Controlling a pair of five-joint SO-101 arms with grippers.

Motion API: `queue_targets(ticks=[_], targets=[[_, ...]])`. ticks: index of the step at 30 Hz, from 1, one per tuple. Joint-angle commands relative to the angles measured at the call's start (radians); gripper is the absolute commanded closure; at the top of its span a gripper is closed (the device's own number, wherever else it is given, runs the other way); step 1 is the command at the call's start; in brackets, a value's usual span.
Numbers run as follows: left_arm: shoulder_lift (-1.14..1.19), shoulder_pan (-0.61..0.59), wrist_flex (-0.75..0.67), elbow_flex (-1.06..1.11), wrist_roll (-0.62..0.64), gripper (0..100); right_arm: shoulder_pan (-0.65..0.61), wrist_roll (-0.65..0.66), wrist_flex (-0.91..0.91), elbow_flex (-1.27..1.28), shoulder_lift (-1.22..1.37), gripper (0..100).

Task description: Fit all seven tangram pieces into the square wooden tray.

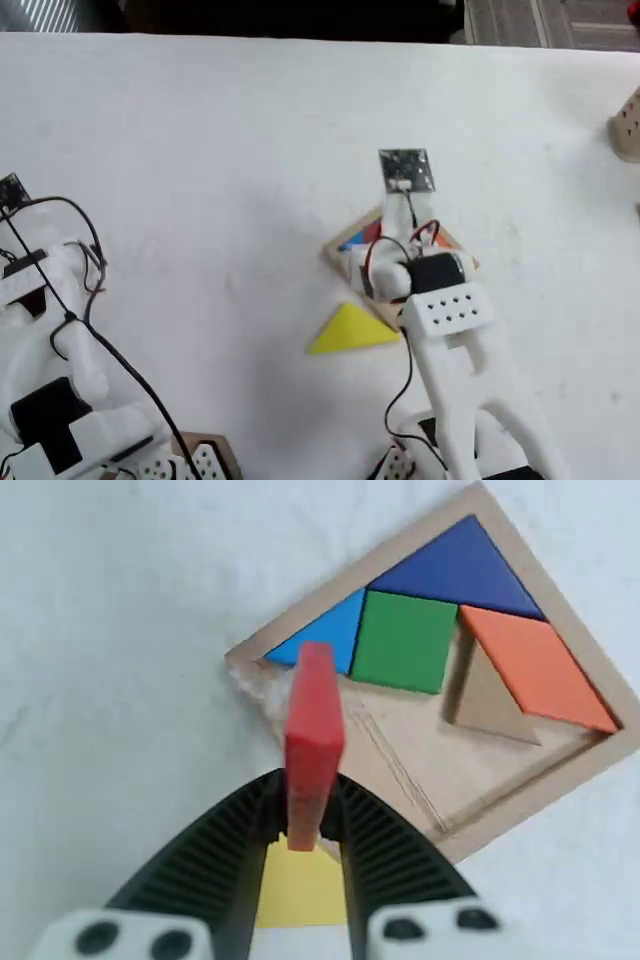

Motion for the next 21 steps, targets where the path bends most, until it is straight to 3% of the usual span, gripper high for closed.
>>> queue_targets(ticks=[1, 5, 15, 21], targets=[[-0.001, 0.013, -0.020, -0.014, 0.006, 83, 0.087, -0.078, -0.094, 0.041, -0.039, 97.8], [-0.001, 0.012, -0.018, -0.014, 0.006, 83, 0.142, -0.091, -0.133, 0.081, -0.039, 97.8], [-0.001, 0.010, -0.017, -0.012, 0.006, 83, 0.139, -0.087, -0.377, 0.247, -0.039, 97.2], [-0.001, 0.010, -0.017, -0.012, 0.006, 83, 0.139, -0.097, -0.395, 0.279, -0.039, 77.7]])
